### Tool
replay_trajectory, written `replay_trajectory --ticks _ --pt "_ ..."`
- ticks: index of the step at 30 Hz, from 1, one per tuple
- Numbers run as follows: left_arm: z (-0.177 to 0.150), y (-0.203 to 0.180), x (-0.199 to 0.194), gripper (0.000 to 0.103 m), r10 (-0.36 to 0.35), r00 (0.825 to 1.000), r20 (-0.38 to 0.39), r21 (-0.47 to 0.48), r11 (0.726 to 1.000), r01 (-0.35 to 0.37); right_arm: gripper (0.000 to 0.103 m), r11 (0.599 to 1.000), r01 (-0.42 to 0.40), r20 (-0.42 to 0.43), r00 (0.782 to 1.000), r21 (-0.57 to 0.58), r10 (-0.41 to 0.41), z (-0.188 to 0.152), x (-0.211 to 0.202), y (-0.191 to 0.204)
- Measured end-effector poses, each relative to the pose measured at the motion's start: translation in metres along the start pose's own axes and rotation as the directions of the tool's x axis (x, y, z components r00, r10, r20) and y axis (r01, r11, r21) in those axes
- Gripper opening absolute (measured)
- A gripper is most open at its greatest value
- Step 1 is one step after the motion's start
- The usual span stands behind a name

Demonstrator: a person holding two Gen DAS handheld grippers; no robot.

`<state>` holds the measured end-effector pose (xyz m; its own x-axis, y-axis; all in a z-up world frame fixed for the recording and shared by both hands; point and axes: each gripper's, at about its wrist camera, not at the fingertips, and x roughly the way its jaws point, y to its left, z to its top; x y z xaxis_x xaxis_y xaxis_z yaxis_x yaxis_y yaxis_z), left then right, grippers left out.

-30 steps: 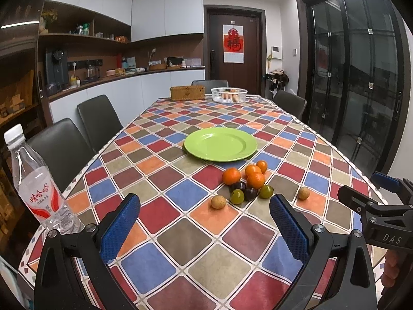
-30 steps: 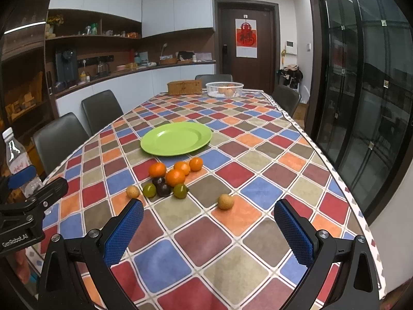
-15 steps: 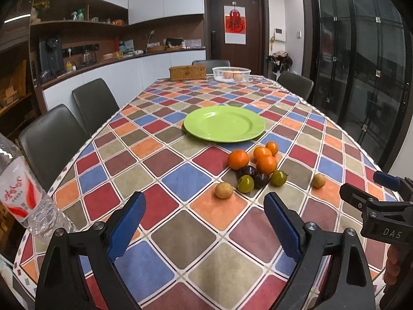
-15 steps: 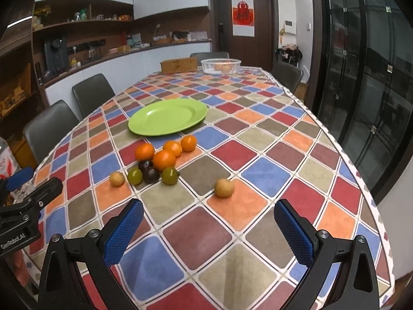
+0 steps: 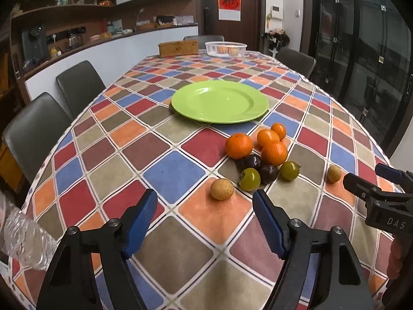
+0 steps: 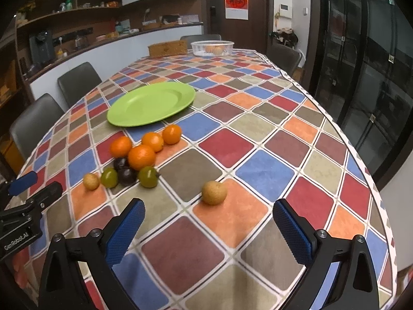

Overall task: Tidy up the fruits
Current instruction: 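Close the right gripper on a tan round fruit while the left gripper grasps another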

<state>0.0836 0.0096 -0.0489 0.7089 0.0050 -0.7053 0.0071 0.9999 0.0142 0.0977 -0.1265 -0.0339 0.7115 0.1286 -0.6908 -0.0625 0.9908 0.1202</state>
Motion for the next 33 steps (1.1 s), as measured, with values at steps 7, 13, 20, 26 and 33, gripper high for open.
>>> replay_trajectory --ticks 7,13,20,26,33 --pt "0.007 -0.005 0.029 0.061 -0.028 0.998 -0.06 0.028 0.999 0.03 0.086 1.0 0.012 -0.073 0.997 0.012 -0.011 0.006 0.028 -0.008" --pt "0.011 -0.007 0.05 0.054 -0.048 0.992 -0.114 0.03 0.998 0.052 0.075 1.0 0.024 -0.127 0.992 0.005 -0.023 0.008 0.046 -0.012" --pt "0.011 -0.009 0.066 0.039 -0.075 0.983 -0.165 0.025 0.996 0.08 0.06 1.0 0.024 -0.175 0.984 0.019 -0.021 0.008 0.06 -0.017" --pt "0.013 -0.008 0.073 0.029 -0.098 0.978 -0.184 0.014 0.995 0.102 0.046 1.0 -0.002 -0.199 0.98 0.019 0.005 0.009 0.068 -0.016" --pt "0.014 -0.01 0.073 0.029 -0.097 0.978 -0.185 0.014 0.995 0.102 0.031 1.0 -0.001 -0.199 0.98 0.008 0.003 0.01 0.067 -0.016"
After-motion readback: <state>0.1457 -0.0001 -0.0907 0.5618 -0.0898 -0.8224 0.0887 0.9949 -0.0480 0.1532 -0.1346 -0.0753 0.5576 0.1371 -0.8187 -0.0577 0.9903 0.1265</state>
